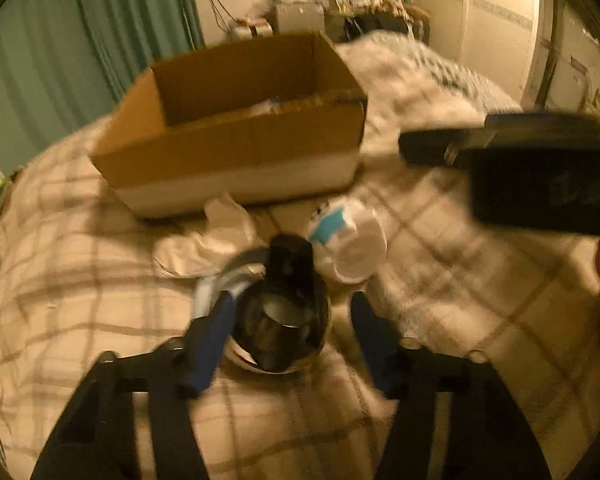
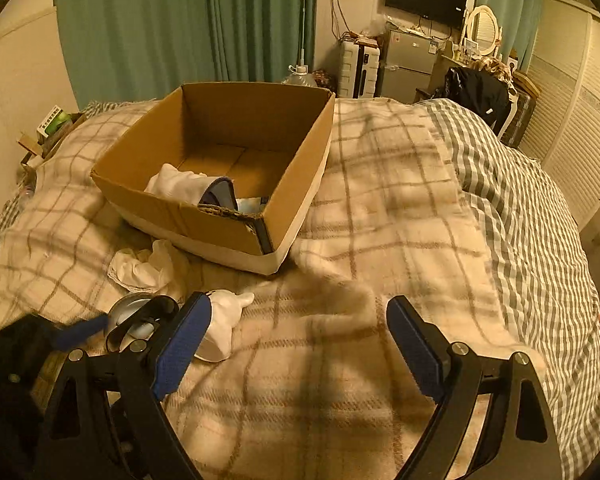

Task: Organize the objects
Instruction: 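Grasp the black cylinder on the blanket with the left tool, then grasp the white bear figurine with the right tool while the left tool holds the cylinder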

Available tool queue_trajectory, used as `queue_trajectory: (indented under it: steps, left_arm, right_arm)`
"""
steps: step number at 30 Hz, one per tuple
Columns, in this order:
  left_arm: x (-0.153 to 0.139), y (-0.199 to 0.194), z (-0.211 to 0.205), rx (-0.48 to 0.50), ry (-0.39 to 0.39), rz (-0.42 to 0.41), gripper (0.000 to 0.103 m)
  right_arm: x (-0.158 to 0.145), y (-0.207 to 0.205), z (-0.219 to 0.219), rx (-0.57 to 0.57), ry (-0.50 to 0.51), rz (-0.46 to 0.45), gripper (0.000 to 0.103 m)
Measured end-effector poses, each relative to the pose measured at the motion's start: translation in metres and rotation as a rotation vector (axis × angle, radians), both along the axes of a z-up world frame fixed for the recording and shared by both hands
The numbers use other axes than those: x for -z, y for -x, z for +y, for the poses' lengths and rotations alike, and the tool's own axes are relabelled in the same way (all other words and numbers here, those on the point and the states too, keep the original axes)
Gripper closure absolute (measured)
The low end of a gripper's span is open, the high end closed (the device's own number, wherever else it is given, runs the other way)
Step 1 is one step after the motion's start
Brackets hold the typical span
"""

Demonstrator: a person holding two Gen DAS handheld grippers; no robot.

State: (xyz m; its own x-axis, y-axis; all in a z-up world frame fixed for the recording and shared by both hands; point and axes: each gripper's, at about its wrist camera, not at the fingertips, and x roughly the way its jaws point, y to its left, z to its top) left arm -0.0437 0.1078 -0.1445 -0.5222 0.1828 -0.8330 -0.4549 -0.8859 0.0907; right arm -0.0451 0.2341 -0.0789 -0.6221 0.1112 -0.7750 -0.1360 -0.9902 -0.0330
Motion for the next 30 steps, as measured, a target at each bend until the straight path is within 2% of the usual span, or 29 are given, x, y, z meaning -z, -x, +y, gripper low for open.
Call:
queue_trajectory:
  steps: [2, 3, 5, 9, 13, 17, 22, 26, 28, 30]
  left_arm:
    - [0.004, 0.002, 0.000, -0.025, 0.031, 0.012, 0.062]
    - [0.002, 0.002, -0.001, -0.027, 0.019, 0.008, 0.064]
    - [-0.007, -0.001, -0.005, -0.032, -0.013, 0.028, 0.075]
    - [-0.044, -0.008, -0.021, -0.084, -0.092, 0.110, 0.075]
    - [-0.074, 0.000, -0.047, -0.137, -0.185, 0.141, 0.075]
    - [-0.085, 0.009, -0.067, -0.191, -0.191, 0.154, 0.075]
    - [-0.064, 0.019, -0.079, -0.247, -0.090, 0.137, 0.075]
    - [-0.046, 0.023, -0.083, -0.258, -0.072, 0.087, 0.075]
    - [-0.045, 0.023, -0.084, -0.257, -0.079, 0.083, 0.075]
    - [-0.044, 0.023, -0.085, -0.256, -0.081, 0.082, 0.075]
  right_arm:
    - [-0.001, 0.001, -0.003, 0.000, -0.005, 0.003, 0.014]
    - [-0.001, 0.001, -0.003, 0.000, -0.007, 0.005, 0.014]
    - [-0.002, -0.001, -0.004, -0.003, -0.013, 0.012, 0.014]
    - [-0.004, -0.003, -0.004, -0.005, -0.014, 0.025, 0.014]
    - [-0.002, 0.000, -0.008, -0.015, -0.021, 0.017, 0.014]
    - [0.006, 0.009, -0.019, -0.073, -0.018, -0.021, 0.014]
    - [0.030, 0.027, -0.042, -0.149, -0.033, -0.122, 0.014]
    - [0.043, 0.037, -0.056, -0.196, -0.029, -0.175, 0.015]
    - [0.052, 0.042, -0.060, -0.210, -0.016, -0.205, 0.020]
    - [0.061, 0.046, -0.061, -0.214, -0.007, -0.242, 0.037]
